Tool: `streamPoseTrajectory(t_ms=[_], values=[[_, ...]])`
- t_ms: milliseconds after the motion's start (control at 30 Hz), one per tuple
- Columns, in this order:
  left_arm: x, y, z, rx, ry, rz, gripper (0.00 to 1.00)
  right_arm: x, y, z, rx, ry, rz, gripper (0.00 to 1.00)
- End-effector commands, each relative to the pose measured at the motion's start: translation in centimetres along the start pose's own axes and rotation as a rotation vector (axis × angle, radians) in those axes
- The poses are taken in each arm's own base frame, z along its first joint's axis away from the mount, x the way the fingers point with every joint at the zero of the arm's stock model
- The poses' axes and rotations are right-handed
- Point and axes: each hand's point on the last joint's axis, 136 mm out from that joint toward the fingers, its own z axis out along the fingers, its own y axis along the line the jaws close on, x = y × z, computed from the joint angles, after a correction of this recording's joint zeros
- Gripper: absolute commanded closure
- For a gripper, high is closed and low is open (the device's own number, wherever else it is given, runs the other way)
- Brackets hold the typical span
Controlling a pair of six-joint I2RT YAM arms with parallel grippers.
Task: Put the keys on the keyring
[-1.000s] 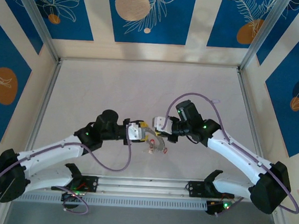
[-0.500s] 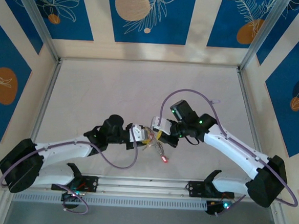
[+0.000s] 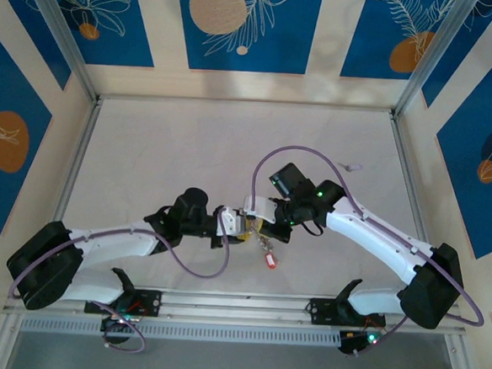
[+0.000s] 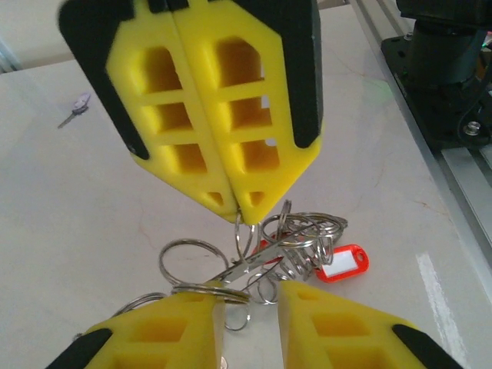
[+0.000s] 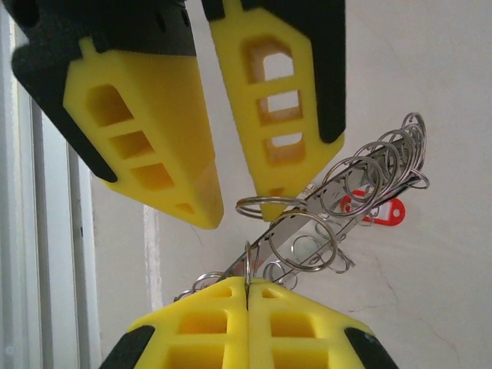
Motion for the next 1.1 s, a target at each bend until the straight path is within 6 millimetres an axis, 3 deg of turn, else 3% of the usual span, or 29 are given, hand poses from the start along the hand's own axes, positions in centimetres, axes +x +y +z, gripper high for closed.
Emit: streamPoseTrajectory(t_ms=[0, 233, 467, 567, 767, 1067], values=[[-2.0, 0.0, 0.5, 0.035, -0.072, 0.026, 0.78, -1.4, 0.0, -0.7, 0.005, -0.04, -0.053, 1.0], [-1.7, 0.6, -0.1, -0.026, -0.058, 0.036, 0.78, -2.1, -0.2, -0.6, 0.001, -0.066, -0.057, 1.0], [0.3, 3.3, -3.6, -0.262, 0.034, -0.022, 0.71, -2.7, -1.0, -1.5, 0.021, -0.126, -0.022, 1.0], [-0.3, 2.6, -4.4, -0.246, 0.008, -0.029, 0.7, -3.0, -1.2, -1.8, 0.014, -0.16, 0.001, 1.0], [-2.2, 0.9, -4.1, -0.13, -0.067, -0.027, 0.7, -3.4, -1.4, -1.8, 0.01, -0.184, 0.006, 1.0], [-2.4, 1.3, -2.3, -0.082, -0.045, -0.031, 0.72, -3.6, -0.7, -2.0, 0.0, -0.205, -0.045, 1.0]])
